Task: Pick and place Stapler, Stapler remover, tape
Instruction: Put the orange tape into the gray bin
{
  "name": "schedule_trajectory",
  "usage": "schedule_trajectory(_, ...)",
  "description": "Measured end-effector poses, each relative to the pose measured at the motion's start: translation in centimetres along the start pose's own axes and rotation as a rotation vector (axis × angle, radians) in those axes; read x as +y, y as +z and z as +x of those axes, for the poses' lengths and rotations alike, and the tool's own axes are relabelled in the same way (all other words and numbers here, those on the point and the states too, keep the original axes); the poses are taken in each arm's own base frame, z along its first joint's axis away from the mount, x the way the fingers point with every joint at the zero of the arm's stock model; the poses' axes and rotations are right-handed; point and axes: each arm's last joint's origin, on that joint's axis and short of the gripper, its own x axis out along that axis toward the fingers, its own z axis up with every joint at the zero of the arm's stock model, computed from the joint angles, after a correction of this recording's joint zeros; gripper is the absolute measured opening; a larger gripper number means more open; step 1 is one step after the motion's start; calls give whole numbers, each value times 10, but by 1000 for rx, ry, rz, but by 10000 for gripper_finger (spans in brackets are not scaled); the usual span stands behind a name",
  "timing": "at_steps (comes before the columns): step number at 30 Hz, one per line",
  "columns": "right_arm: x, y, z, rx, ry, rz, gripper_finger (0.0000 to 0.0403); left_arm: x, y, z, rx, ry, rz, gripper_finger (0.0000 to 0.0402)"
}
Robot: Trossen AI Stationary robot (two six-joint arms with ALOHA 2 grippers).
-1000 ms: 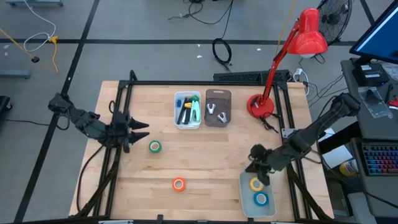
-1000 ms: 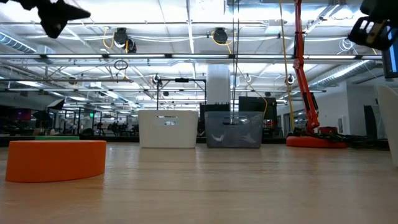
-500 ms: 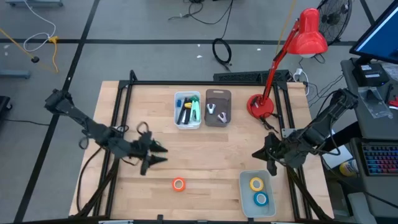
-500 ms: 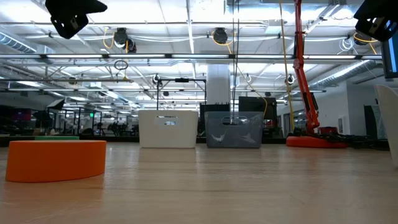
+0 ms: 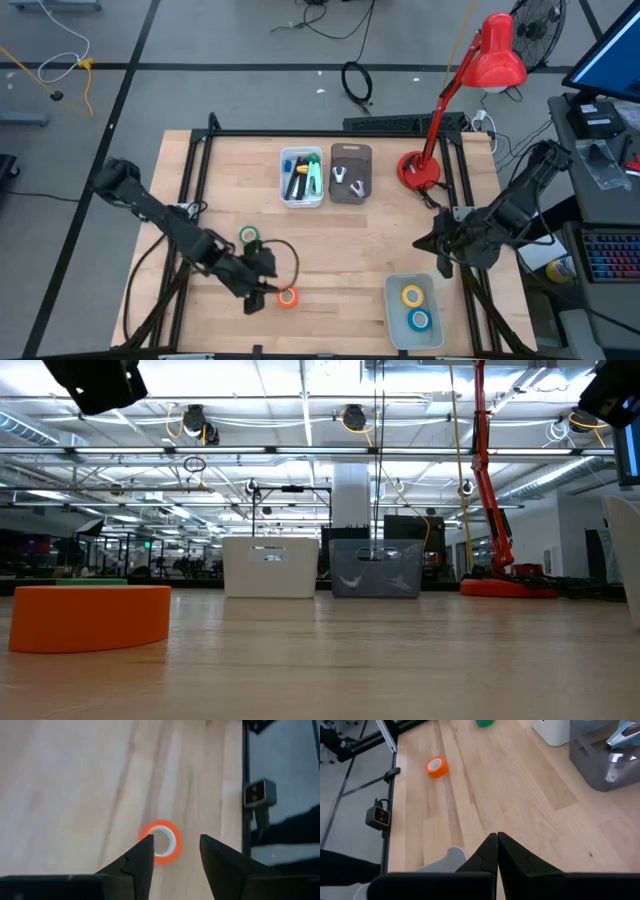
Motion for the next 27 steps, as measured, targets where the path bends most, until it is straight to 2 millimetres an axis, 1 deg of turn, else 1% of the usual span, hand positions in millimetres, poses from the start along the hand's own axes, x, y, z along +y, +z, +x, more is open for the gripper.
schedule_trajectory(5,-8,0,-9,4,13,-11,1,-4,-1,24,109,-18,-3,142)
schedule_trajectory(10,-12,1,-15,-9,33,-20,1,1,-7,51,172,49,-1,132)
schedule_trajectory(13,-13,1,-16,-9,31,-24,1,6,-9,63,195,82,-4,132)
schedule_trajectory(17,-14,1,-16,-2,27,-32,1,12,-7,70,205,108,-19,131)
schedule_trajectory(22,-14,1,-16,-2,27,-56,1,18,-3,74,229,89,-41,131)
schedule_trajectory(27,-14,1,-16,-2,27,-69,1,21,-6,83,256,107,-15,131)
